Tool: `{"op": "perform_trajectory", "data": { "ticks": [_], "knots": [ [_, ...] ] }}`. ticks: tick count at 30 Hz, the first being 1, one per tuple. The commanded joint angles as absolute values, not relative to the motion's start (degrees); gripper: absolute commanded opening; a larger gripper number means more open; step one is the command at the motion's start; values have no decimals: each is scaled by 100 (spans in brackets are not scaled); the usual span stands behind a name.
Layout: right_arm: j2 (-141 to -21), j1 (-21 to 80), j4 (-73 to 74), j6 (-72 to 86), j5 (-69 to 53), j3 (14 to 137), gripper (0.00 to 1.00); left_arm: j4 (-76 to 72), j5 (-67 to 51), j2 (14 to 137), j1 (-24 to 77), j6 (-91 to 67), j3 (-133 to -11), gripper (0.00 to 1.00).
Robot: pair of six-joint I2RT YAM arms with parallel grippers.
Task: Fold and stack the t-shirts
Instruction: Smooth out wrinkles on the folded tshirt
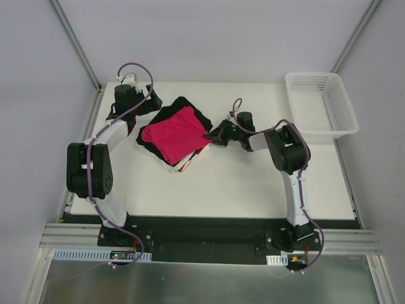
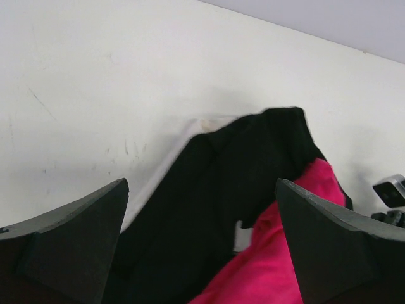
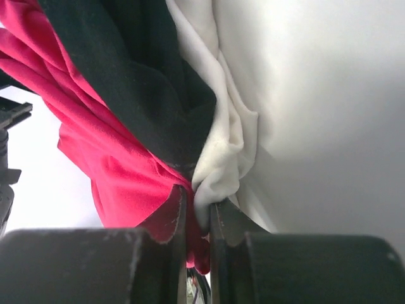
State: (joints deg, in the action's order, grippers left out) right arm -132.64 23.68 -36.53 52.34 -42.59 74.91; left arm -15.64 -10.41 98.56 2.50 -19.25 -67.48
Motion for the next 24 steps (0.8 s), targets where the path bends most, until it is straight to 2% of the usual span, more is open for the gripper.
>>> {"op": "perform_trajectory", "data": {
  "ticks": [1,9,13,18,24],
  "knots": [
    [-12482,1881,-3638,4703,-4157,6339,1,-1995,-1143,9562,176,-2013,-6697,99],
    [-10593,1354,-3613,4140,-4087,4019,1,-2197,-1239,9396,316,-2118,-6557,99],
    [-9538,1336,-2929,3657,-3947,2912,1,-2232,-1152,9185,492,-2057,-6460,99],
    [-8509,1327,-2339,3209,-3745,2382,25,-2276,-1204,8895,694,-2180,-6241,99],
    [-7411,1012,-671,2419,-3543,2802,36,-1944,-1775,8412,896,-2338,-6275,99]
  ]
}}
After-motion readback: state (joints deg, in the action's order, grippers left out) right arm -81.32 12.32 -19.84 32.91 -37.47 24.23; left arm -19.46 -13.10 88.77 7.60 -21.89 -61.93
